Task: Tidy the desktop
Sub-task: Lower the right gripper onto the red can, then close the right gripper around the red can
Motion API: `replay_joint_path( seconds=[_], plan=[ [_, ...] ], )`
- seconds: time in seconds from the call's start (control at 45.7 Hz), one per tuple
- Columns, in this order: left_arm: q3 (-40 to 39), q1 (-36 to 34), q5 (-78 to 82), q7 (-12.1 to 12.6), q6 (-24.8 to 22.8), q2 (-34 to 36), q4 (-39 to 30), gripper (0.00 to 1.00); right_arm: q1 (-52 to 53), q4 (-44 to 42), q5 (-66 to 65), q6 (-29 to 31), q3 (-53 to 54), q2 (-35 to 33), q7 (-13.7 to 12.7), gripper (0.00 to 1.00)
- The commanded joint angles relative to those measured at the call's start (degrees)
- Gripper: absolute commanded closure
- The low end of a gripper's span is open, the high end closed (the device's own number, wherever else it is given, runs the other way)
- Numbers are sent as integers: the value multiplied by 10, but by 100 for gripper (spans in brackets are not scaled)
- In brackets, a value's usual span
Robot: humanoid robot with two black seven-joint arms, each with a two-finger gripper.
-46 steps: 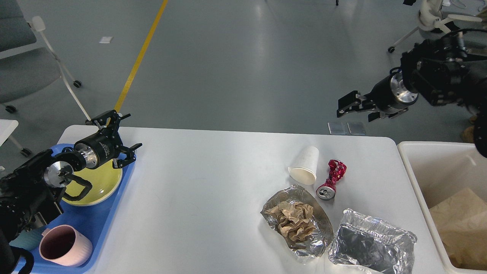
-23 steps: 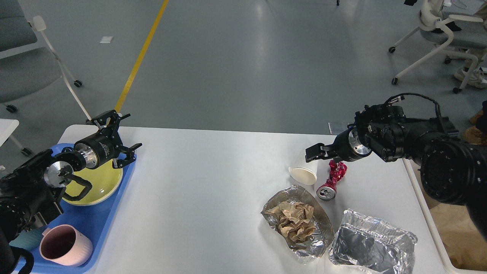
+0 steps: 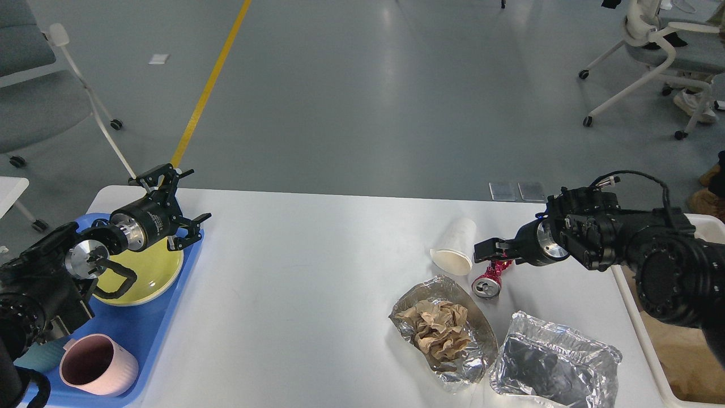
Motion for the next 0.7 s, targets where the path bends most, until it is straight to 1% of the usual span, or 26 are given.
replay_joint_path(
  seconds=[0.0,0.241,0.679],
  plan=[
    [0,0,0,0,0,0,0,4,-28,0,0,-29,1,-1,-2,1],
    [0,0,0,0,0,0,0,4,-53,0,3,-65,4,-1,-3,1],
    [0,0,0,0,0,0,0,4,-61,-1,22,-68,5,0,-3,2]
  ],
)
